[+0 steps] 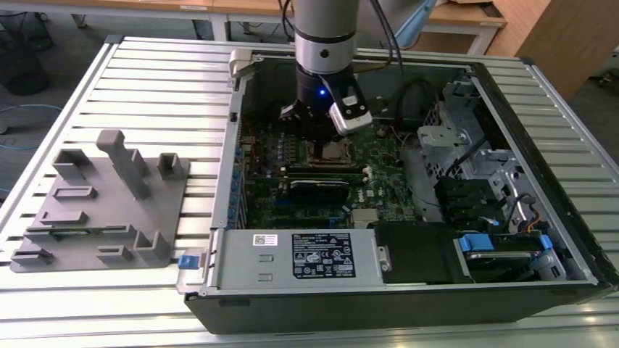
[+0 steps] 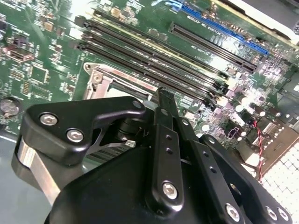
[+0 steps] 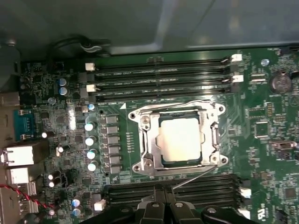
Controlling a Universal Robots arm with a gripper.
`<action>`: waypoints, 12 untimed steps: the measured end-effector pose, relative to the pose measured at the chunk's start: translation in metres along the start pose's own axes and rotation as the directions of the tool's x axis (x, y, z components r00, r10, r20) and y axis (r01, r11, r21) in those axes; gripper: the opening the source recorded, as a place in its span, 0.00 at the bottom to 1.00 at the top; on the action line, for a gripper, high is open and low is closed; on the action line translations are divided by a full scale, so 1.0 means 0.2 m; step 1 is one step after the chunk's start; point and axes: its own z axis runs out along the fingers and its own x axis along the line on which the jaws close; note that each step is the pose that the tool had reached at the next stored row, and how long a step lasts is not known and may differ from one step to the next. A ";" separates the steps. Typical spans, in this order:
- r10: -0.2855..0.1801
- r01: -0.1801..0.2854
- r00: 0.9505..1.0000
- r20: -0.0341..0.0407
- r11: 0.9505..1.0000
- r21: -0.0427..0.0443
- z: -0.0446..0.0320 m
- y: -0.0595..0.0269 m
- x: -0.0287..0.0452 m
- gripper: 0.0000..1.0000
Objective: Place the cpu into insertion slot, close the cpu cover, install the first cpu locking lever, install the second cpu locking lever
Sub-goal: 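Install the second cpu locking lever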
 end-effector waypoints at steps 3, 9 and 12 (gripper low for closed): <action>0.000 0.000 1.000 0.001 1.000 0.000 0.023 0.000 0.015 0.11; 0.000 0.000 1.000 0.001 1.000 0.002 0.051 -0.001 0.027 0.11; 0.000 0.000 1.000 0.001 1.000 0.002 0.051 0.000 0.027 0.11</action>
